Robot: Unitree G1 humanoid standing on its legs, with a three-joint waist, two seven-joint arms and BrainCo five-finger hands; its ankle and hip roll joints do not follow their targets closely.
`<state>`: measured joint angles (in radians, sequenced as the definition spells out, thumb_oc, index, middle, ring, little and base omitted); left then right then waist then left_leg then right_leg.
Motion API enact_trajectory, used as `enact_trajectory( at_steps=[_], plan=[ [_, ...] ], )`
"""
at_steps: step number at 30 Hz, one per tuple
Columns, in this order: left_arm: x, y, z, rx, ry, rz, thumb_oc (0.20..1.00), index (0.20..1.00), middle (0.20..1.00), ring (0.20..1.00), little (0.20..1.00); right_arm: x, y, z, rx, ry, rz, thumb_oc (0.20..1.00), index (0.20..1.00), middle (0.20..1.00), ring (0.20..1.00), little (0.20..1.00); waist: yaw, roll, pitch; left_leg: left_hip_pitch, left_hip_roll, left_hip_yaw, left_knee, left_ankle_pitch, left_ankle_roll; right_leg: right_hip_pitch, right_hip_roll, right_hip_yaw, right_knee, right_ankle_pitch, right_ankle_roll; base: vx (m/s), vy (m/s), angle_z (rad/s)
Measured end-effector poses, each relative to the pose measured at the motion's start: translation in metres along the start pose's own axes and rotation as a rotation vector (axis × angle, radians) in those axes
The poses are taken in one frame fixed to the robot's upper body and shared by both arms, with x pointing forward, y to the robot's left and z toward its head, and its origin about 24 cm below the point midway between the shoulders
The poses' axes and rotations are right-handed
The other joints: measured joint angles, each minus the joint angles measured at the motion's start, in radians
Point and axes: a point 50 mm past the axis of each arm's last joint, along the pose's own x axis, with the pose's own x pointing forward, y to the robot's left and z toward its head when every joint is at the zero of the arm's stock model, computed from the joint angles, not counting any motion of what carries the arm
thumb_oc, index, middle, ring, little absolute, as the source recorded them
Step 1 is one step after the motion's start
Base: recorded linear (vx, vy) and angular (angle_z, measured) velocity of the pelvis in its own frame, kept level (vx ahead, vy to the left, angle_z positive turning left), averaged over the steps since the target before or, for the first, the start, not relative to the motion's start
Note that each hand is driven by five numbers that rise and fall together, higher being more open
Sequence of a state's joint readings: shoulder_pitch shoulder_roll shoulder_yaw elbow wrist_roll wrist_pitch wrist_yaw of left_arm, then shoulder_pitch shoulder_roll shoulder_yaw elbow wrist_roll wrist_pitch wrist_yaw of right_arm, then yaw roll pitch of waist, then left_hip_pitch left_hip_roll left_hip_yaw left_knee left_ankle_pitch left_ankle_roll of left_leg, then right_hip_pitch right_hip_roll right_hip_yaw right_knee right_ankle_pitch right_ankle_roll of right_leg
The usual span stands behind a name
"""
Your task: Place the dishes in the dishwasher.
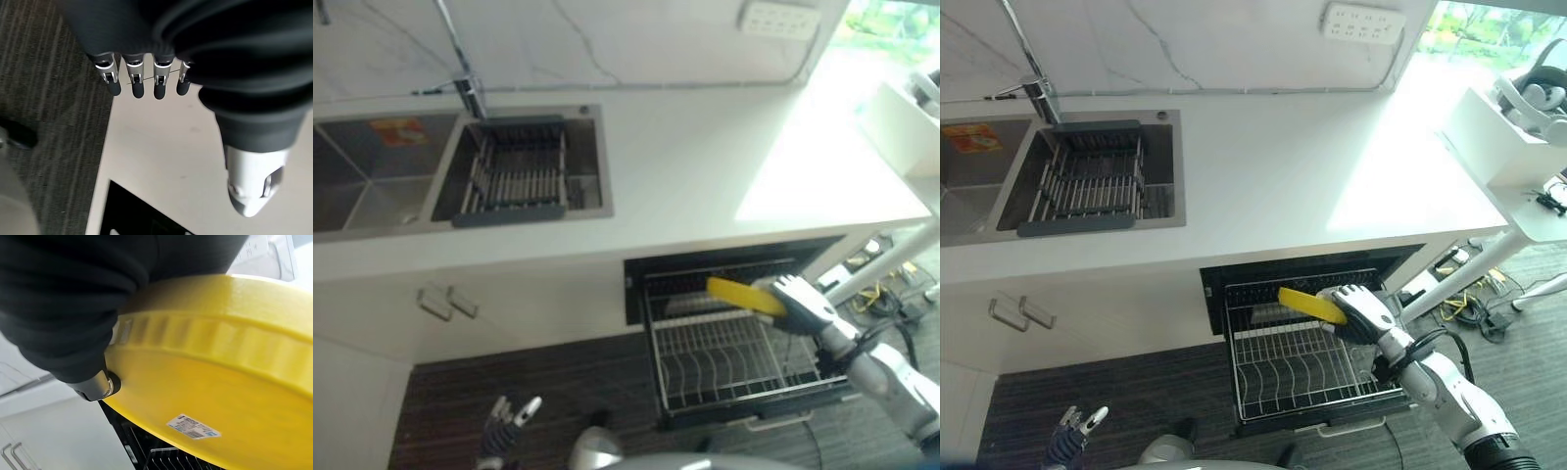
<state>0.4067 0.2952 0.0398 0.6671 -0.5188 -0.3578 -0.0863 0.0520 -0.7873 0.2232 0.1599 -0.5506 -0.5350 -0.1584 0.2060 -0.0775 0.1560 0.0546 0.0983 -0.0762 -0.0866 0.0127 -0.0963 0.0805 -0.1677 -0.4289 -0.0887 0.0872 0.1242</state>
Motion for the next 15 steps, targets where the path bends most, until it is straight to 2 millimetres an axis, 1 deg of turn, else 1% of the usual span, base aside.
enact_trajectory(
  at_steps=[4, 6, 10, 11, 12, 14, 15],
  plan=[
    [0.000, 0.006, 0.003, 0.018, -0.013, 0.017, 1.000, 1.000, 1.000, 1.000, 1.000, -0.005, 0.007, 0.001, 0.000, 0.004, 0.018, 0.200, 0.200, 0.200, 0.200, 0.200, -0.002, 0.003, 0.004, 0.000, -0.003, -0.002, 0.000, 0.000, 0.000, 0.002, -0.004, -0.002, 0.000, -0.006, 0.005, 0.02, -0.007, 0.01],
    [0.001, 0.006, 0.004, 0.019, -0.018, 0.017, 1.000, 1.000, 1.000, 1.000, 1.000, -0.008, 0.014, -0.002, 0.020, 0.022, 0.018, 0.200, 0.200, 0.200, 0.200, 0.200, -0.002, 0.004, 0.005, 0.000, -0.006, -0.004, 0.000, 0.000, 0.000, 0.003, -0.006, -0.002, 0.000, -0.008, 0.006, 0.04, -0.011, 0.01],
    [0.003, 0.002, 0.007, 0.047, -0.027, -0.005, 1.000, 1.000, 1.000, 1.000, 1.000, -0.011, 0.048, -0.013, 0.050, 0.097, 0.083, 0.200, 0.200, 0.200, 0.200, 0.200, 0.000, 0.009, 0.010, 0.002, -0.015, -0.016, 0.000, 0.000, 0.000, 0.013, -0.014, -0.016, 0.000, -0.010, 0.009, 0.05, -0.021, 0.09],
    [0.004, 0.002, 0.009, 0.055, -0.033, -0.011, 1.000, 1.000, 1.000, 1.000, 1.000, -0.014, 0.058, -0.015, 0.039, 0.114, 0.108, 0.200, 0.200, 0.200, 0.200, 0.200, 0.009, 0.012, 0.018, 0.004, -0.016, -0.024, 0.000, 0.001, 0.000, 0.020, -0.015, -0.023, 0.000, -0.012, 0.011, 0.06, -0.042, 0.18],
    [0.004, 0.001, 0.010, 0.067, -0.032, -0.016, 1.000, 1.000, 1.000, 1.000, 1.000, -0.015, 0.059, -0.017, 0.032, 0.129, 0.091, 0.200, 0.200, 0.200, 0.200, 0.200, 0.027, 0.021, 0.028, 0.003, -0.016, -0.026, 0.000, 0.003, 0.001, 0.021, -0.015, -0.024, 0.000, -0.012, 0.011, 0.04, -0.030, 0.13],
    [0.005, 0.000, 0.011, 0.092, -0.031, -0.021, 1.000, 1.000, 1.000, 1.000, 1.000, -0.011, 0.061, -0.024, 0.040, 0.181, 0.041, 0.200, 0.200, 0.200, 0.200, 0.200, 0.042, 0.033, 0.046, 0.002, -0.016, -0.028, 0.000, 0.007, 0.001, 0.021, -0.015, -0.026, 0.000, -0.012, 0.011, -0.06, 0.000, 0.04],
    [0.006, 0.000, 0.013, 0.095, -0.038, -0.019, 1.000, 1.000, 1.000, 1.000, 1.000, -0.007, 0.060, -0.026, 0.040, 0.195, 0.017, 0.200, 0.200, 0.200, 0.200, 0.200, 0.051, 0.053, 0.061, -0.002, -0.017, -0.029, 0.000, 0.014, 0.001, 0.018, -0.016, -0.027, 0.000, -0.011, 0.011, -0.18, -0.001, 0.05]
  ],
)
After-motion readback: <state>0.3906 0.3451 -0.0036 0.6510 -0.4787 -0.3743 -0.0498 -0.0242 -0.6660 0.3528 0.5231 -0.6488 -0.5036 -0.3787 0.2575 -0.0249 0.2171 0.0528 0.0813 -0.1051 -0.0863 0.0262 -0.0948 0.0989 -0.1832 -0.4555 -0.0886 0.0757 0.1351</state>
